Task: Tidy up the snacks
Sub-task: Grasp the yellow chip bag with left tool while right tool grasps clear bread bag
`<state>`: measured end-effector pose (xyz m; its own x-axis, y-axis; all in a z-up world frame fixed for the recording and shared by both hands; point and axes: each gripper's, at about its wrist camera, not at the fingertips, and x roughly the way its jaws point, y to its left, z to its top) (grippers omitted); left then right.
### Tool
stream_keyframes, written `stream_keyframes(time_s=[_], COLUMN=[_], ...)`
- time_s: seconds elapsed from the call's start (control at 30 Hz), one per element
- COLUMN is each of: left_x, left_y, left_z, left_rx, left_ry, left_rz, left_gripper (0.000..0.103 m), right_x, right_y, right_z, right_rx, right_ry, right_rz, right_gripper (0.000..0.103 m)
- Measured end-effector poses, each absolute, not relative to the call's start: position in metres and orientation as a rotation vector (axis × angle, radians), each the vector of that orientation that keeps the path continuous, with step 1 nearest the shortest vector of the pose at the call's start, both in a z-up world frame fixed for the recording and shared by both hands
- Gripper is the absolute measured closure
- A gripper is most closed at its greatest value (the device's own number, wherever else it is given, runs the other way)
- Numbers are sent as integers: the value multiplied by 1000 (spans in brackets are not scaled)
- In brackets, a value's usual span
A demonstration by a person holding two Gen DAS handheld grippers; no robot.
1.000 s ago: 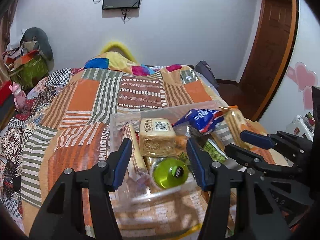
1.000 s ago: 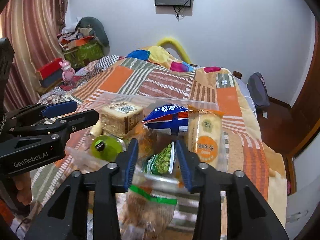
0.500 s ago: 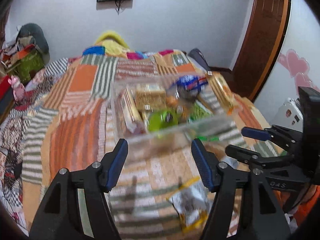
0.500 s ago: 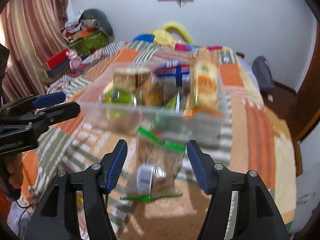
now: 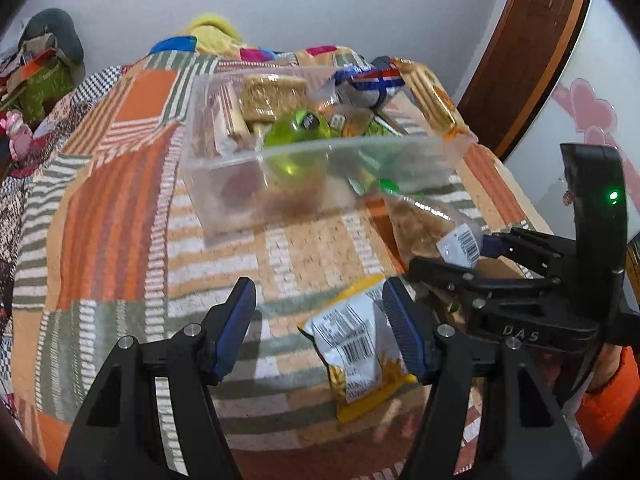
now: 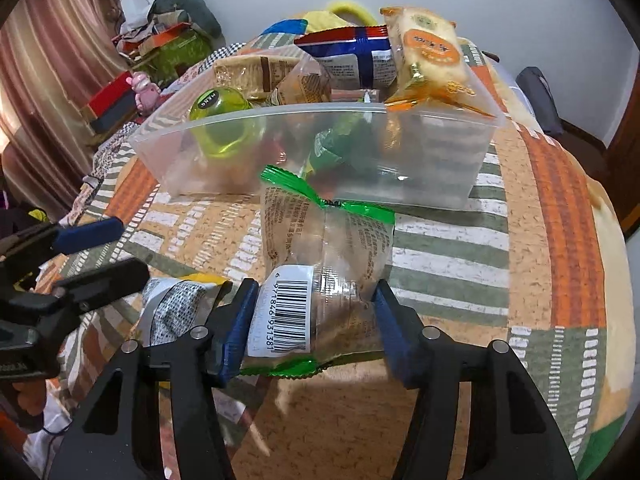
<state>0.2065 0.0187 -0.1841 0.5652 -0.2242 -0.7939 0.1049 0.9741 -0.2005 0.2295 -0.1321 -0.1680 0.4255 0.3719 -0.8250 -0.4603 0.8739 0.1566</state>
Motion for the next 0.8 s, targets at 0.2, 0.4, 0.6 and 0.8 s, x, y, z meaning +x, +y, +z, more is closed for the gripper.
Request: stream_keyframes(time_s=[0.2, 0.4, 0.6, 0.8], left_x=[196, 190, 186, 186], left_y=[6, -10, -9, -3], left_z=[-188, -205, -213, -197], left_rx=[-144, -127, -160, -148], left_ry=[967, 1014, 998, 959], left_rz=[-231, -238, -227, -230], left_gripper=[37, 37, 47, 58], right_x=[216, 207, 198, 197], right_y=[-148, -160, -160, -154], right_z=[-165, -156, -146, -136], right_rx=[-77, -55, -54, -45], right_ry=[986, 958, 919, 887], right_rz=[501, 480, 479, 495], right_gripper=[53, 53, 53, 53])
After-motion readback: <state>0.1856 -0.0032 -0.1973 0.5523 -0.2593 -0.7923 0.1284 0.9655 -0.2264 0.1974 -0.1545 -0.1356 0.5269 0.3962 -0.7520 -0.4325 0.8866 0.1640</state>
